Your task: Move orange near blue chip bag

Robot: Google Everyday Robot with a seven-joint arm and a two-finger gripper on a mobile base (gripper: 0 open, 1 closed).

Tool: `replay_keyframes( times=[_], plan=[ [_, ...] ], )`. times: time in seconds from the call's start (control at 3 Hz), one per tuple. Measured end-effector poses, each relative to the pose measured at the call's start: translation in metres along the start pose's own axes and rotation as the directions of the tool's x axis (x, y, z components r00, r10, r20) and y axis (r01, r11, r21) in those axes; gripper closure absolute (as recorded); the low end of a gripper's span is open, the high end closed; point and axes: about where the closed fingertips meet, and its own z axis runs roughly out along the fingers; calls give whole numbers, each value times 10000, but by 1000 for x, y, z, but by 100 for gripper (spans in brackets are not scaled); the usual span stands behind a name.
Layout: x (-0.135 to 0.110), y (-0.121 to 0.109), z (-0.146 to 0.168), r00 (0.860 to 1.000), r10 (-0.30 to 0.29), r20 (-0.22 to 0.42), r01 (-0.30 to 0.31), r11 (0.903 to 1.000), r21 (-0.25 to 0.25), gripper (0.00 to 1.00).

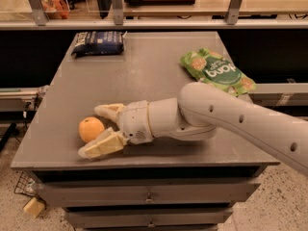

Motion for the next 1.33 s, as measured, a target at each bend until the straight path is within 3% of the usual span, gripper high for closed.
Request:
replay_keyframes(
  times=[0.33,0.67,1.0,1.33],
  plan=[
    [-11,1,2,9998,-118,149,118,9999,-32,49],
    [-26,-5,-11,9993,-332,190,326,9989,331,73],
    [-59,-22,-58,9950,-995,-118,1001,9850,1403,100],
    [-59,-22,-58,9950,-996,-118,1003,9850,1402,100]
  ],
)
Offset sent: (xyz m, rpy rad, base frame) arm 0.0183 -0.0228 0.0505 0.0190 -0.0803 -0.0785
